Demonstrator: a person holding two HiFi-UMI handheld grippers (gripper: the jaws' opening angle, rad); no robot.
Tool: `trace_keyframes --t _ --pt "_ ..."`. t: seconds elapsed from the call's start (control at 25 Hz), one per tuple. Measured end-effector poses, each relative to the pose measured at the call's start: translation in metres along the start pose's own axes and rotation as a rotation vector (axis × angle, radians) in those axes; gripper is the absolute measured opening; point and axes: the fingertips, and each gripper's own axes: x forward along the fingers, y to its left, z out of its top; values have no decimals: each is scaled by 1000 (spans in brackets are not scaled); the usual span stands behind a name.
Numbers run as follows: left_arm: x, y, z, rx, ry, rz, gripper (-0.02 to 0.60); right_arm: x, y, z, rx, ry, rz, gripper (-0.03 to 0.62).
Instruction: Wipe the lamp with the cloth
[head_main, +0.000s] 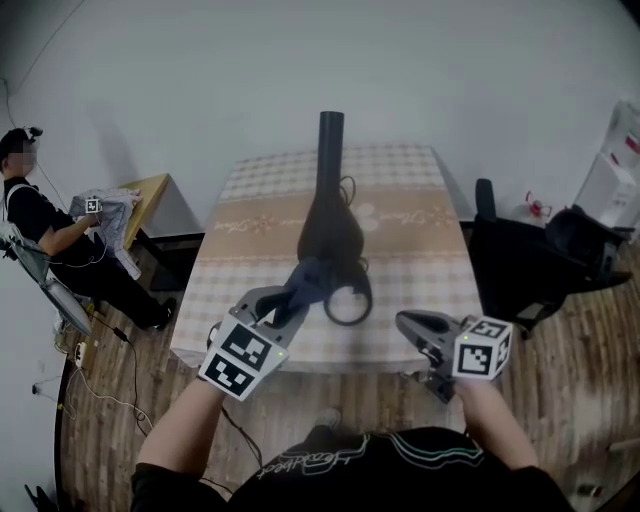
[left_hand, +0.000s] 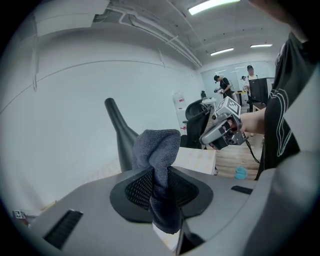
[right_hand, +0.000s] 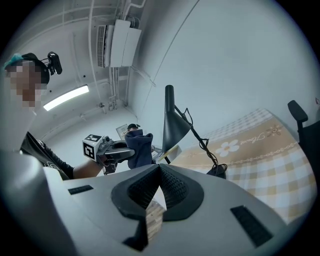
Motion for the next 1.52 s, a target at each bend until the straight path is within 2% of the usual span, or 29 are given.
trace_keyframes --t 0.24,0.44,0.72,1.12,1.52 --pt "-13 41 17 16 -110 23 72 9 12 32 -43 -54 -49 11" --pt "-9 91 25 52 -187 36 72 32 22 57 -68 -105 -90 11" --pt "17 152 42 101 -285 -23 72 57 17 84 -75 -179 -208 11" --pt "48 205 82 184 -440 -101 72 74 13 87 -43 -252 -372 11" --pt "70 234 135 238 -609 -157 72 77 7 65 7 -273 -501 11"
